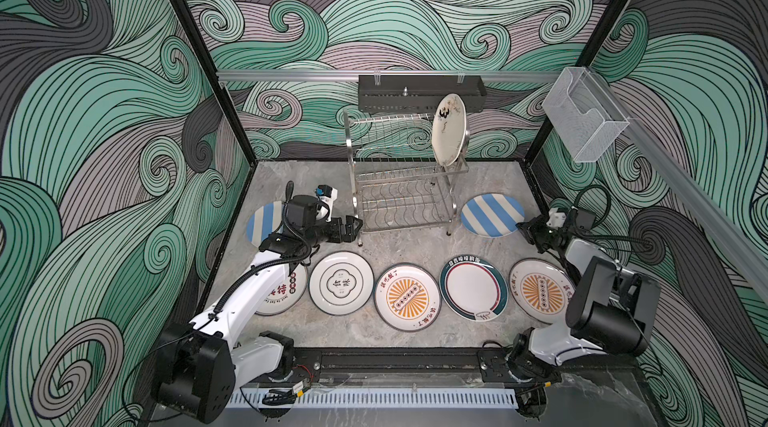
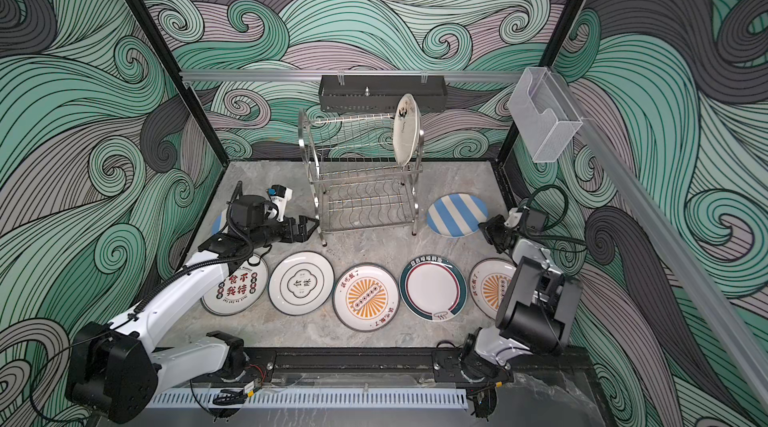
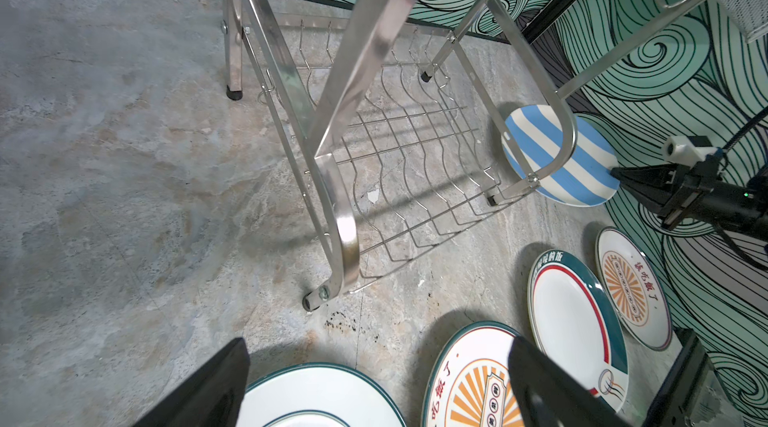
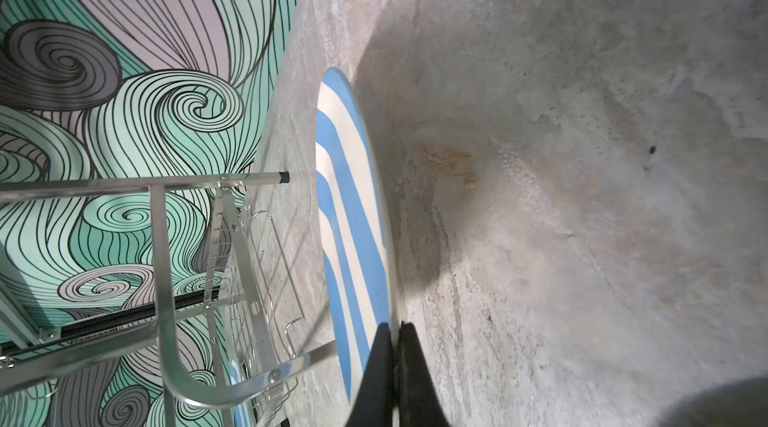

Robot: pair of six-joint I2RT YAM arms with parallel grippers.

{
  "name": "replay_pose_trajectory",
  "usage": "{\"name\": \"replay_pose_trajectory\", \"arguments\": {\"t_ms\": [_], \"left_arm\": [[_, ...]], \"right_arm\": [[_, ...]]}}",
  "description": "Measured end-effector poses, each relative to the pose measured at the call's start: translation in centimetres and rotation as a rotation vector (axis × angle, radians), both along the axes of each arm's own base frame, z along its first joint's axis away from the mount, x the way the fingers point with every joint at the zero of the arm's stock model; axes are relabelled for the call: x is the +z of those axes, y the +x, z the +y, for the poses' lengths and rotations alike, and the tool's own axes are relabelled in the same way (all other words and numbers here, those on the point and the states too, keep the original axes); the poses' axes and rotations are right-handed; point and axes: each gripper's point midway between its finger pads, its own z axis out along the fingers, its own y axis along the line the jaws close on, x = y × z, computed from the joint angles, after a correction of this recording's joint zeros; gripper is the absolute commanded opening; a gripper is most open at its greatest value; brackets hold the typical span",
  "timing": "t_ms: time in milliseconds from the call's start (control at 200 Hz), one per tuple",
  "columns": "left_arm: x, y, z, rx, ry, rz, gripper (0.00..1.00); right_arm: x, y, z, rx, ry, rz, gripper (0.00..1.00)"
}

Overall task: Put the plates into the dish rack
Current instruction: 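Lift the striped plate upright with the right gripper, pulling it toward the robot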

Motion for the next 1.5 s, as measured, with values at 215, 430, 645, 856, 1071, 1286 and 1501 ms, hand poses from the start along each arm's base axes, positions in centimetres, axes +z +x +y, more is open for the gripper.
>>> {"name": "replay_pose_trajectory", "arguments": {"t_ms": [215,430,645,856,1071,1286,1501], "left_arm": [[0.3,-0.1,-0.4,-0.018,-0.019,-0.002,0.99],[-0.4,-0.2,-1.2,-0.055,-0.044,0.027,0.99],[-0.4,-0.5,-1.7,-0.082,-0.058,0.034,0.98],[0.5,-0.9,-2.0,-0.097,-0.076,0.018,0.99],[0.8,-1.4,-2.6,-0.118,-0.082,0.013,0.99],[0.6,-1.4,-2.7,-0.117,-0.074,0.015,0.99],[-0.1,-0.8,-1.4,-0.039,-0.023,0.023,0.98]], "right_arm": [[4.9,-2.5,0.3,0.009,-0.126,-0.036,0.00],[7.4,-5.4,1.1,0.026,-0.204,-0.026,0.00],[9.6,-8.1,3.3,0.064,-0.188,-0.046,0.00],[12.4,-10.0,5.5,0.109,-0.179,-0.108,0.00],[13.2,-12.0,8.1,0.179,-0.125,-0.127,0.00],[14.3,-13.2,11.8,0.318,-0.065,-0.179,0.00],[15.1,-14.8,17.1,0.551,-0.041,-0.229,0.00]]}}
